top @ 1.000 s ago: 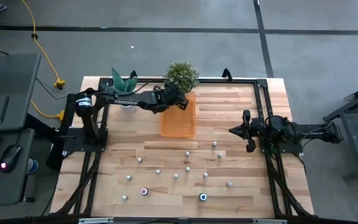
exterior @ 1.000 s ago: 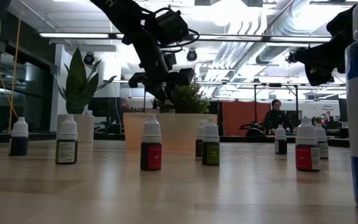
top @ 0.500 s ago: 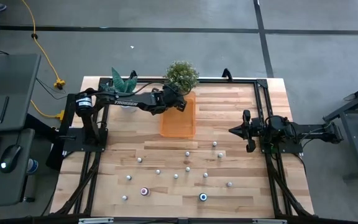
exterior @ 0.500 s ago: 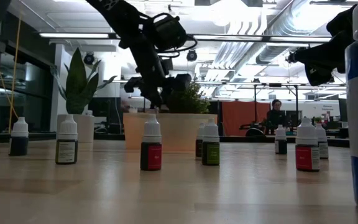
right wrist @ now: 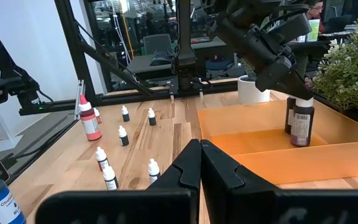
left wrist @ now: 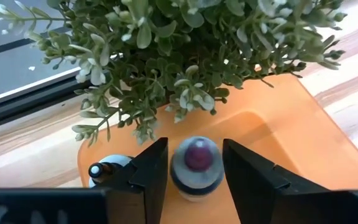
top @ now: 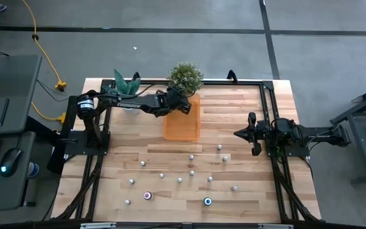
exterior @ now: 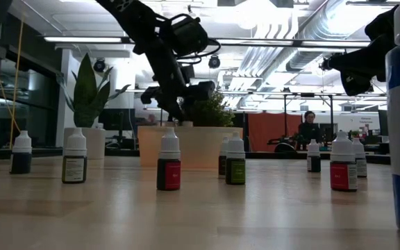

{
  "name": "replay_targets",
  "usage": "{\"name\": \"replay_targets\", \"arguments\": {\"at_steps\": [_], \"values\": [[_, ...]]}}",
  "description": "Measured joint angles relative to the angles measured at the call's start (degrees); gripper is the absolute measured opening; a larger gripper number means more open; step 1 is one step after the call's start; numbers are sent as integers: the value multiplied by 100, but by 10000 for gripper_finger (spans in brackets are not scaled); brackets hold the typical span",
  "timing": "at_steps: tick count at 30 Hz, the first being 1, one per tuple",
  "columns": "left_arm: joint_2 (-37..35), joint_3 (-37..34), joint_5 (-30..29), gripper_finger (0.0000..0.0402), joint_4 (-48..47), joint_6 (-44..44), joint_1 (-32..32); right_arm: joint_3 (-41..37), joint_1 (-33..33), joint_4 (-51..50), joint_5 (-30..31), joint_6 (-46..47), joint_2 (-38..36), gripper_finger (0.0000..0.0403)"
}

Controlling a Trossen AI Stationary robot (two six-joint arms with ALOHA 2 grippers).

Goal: Pick & Place food coloring
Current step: Put the large violet food coloring bottle into the orange bin, then put the left small dark green food coloring bottle into the orange bin

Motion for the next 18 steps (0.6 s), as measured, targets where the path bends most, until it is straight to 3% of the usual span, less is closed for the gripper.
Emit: {"name": "replay_targets", "arguments": {"at_steps": [8,18], "values": [[0,0,-83,154,30,37,0,1,0,-1,0,0,0,0],[-196,195,-156,155,217,1079,-2,1,0,-2,0,0,-2,0]]}}
